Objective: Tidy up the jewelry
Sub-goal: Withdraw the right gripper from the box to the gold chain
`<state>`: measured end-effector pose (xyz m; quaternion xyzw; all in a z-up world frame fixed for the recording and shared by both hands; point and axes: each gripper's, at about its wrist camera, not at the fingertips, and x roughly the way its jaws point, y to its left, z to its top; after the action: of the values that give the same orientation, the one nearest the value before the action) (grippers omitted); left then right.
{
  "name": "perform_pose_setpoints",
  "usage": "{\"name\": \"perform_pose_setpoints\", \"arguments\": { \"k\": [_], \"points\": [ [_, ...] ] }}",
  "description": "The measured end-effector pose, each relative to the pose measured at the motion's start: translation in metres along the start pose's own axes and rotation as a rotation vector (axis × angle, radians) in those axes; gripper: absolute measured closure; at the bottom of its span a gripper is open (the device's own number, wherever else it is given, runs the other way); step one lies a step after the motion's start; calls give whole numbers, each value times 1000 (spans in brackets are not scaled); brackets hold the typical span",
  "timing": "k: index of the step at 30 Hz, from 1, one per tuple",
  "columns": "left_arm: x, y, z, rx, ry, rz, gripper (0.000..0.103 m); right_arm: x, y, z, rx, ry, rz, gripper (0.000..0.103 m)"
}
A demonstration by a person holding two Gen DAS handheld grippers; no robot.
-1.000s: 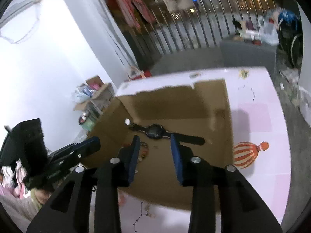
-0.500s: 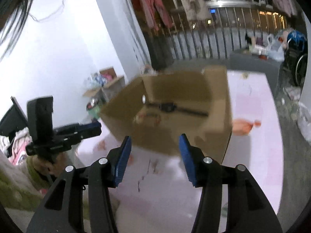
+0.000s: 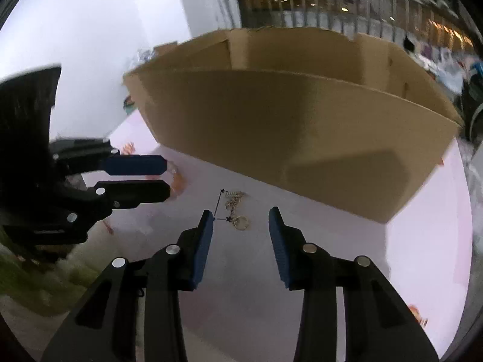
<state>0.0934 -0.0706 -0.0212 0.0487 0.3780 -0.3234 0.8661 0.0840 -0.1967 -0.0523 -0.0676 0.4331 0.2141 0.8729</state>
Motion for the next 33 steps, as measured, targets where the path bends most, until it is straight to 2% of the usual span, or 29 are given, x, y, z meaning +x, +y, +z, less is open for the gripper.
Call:
{"name": "perform_pose_setpoints", "arguments": {
  "k": [7,11,19,24,29,33],
  "points": [
    [11,-3,2,8,16,-4,78,16,9,0,-111,56,-3,82],
    [14,-4,6,15,19,-7,78,17,3,-2,-110,69,9,91],
    [27,-16,7,68,28,3,80,5,-12,-9,-33,82,-12,92],
    [39,-22,10,86,35,7,84,-2,-15,-19,-12,78,-22,92],
    [50,-28,9,167,80,25,84,-3,-16,-21,-10,72,-19,92],
    [57,-31,10,194,114,47,84,-2,-17,-20,-4,68,-18,92]
  ]
}}
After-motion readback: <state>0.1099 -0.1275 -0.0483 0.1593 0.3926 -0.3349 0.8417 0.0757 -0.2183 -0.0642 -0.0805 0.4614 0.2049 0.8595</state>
